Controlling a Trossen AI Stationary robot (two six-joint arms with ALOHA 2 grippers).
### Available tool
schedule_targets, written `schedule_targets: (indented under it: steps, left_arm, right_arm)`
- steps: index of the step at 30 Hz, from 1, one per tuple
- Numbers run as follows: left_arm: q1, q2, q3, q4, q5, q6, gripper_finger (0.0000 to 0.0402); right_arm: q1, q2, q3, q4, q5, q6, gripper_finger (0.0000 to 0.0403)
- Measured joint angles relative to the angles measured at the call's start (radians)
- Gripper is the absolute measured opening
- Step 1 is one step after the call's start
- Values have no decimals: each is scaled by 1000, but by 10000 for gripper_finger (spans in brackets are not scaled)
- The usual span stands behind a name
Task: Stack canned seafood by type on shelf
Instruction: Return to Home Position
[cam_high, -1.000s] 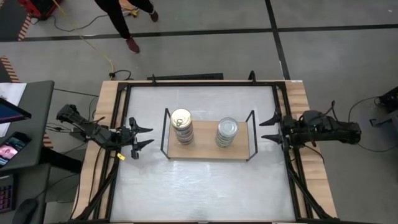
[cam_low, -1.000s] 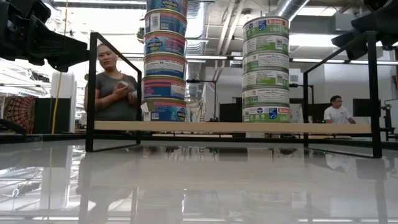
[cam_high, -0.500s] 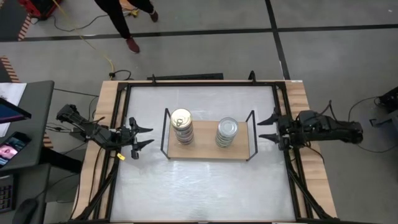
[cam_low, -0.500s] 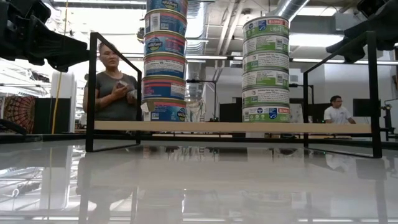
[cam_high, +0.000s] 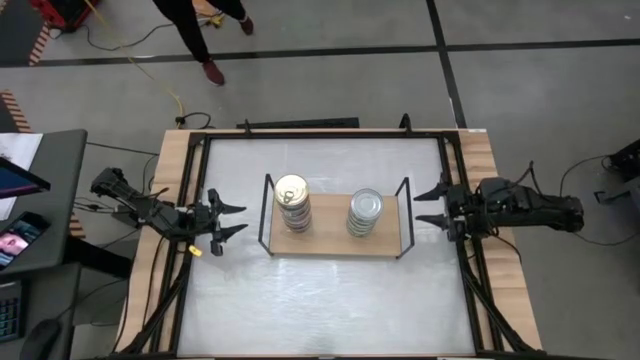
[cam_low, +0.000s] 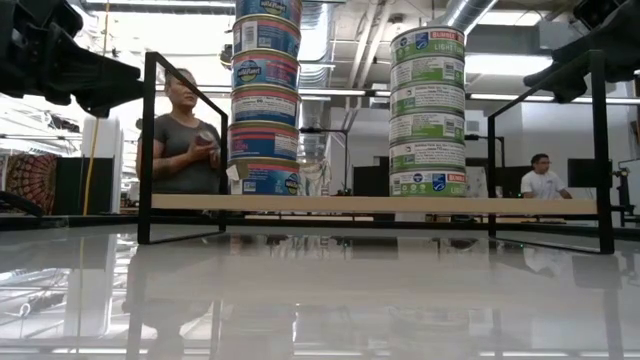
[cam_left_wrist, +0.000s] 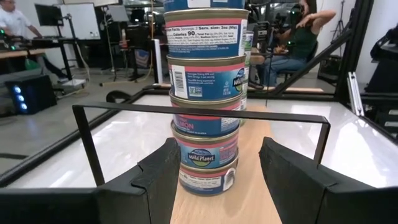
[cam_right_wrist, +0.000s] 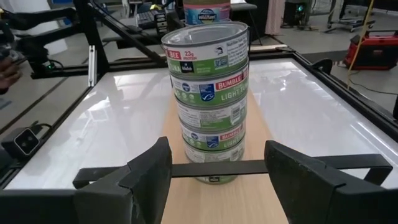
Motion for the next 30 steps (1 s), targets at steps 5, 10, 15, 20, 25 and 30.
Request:
schedule_targets:
  steps: [5, 10, 15, 20, 25, 30]
  left_arm:
    - [0, 0, 7, -2, 0, -23, 210]
    - [0, 0, 16, 44, 1, 74, 210]
    - [0, 0, 19, 79, -4, 225, 210]
    - [0, 0, 19, 86, -4, 269, 210]
    - [0, 0, 20, 61, -3, 196, 210]
    - [0, 0, 21, 27, -2, 156, 210]
  right_arm:
    - [0, 0, -32, 4, 4, 8, 282]
    - [0, -1, -60, 24, 8, 74, 282]
    - [0, -1, -65, 23, 8, 59, 282]
    - [0, -1, -65, 22, 7, -46, 282]
    - [0, -1, -66, 21, 6, -67, 282]
    - [0, -1, -66, 20, 5, -68, 282]
